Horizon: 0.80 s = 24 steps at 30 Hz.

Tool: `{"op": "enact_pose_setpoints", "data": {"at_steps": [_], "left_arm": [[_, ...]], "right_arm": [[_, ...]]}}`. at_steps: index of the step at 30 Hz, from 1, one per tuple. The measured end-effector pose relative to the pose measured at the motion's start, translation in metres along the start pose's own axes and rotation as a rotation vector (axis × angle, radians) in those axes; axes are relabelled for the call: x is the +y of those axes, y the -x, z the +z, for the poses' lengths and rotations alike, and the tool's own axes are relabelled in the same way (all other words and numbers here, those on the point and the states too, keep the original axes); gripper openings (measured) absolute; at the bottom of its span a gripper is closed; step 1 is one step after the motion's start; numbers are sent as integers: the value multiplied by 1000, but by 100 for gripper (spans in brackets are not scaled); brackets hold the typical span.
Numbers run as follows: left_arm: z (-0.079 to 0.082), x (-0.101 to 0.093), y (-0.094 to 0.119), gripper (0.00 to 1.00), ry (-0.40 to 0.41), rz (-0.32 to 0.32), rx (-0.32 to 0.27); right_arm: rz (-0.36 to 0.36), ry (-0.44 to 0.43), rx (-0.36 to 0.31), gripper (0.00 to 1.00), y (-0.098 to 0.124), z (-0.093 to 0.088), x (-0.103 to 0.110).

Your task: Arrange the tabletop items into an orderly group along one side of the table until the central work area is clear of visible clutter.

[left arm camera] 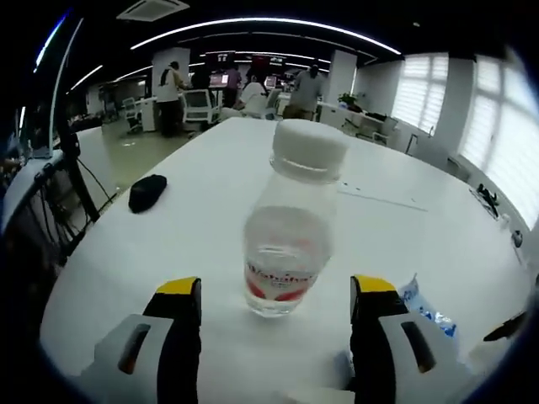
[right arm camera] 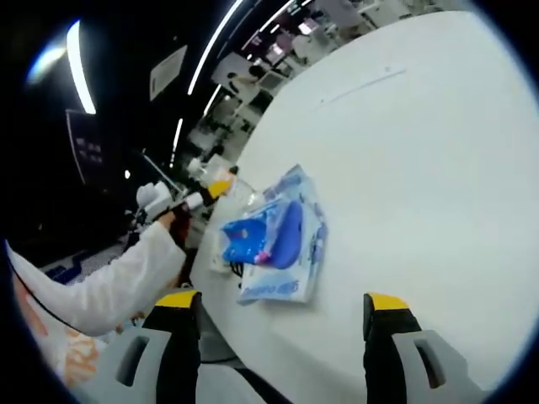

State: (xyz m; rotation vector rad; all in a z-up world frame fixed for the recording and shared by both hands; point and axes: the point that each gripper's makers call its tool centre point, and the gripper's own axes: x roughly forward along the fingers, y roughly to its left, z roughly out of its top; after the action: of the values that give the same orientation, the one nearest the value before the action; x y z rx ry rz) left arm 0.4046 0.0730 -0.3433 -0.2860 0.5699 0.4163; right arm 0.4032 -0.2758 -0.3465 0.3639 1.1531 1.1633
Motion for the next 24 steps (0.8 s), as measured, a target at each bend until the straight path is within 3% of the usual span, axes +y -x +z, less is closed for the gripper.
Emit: {"op": "enact_pose_setpoints", "data": {"at_steps": [11,24], "left_arm": [[-6,-6,51,75,13,17,-26],[-51,-11,117,74,29,76,20]], "right_arm": [[41,4,-4,80,2,-8,8],[46,181,12,86,3,-10,14]]}}
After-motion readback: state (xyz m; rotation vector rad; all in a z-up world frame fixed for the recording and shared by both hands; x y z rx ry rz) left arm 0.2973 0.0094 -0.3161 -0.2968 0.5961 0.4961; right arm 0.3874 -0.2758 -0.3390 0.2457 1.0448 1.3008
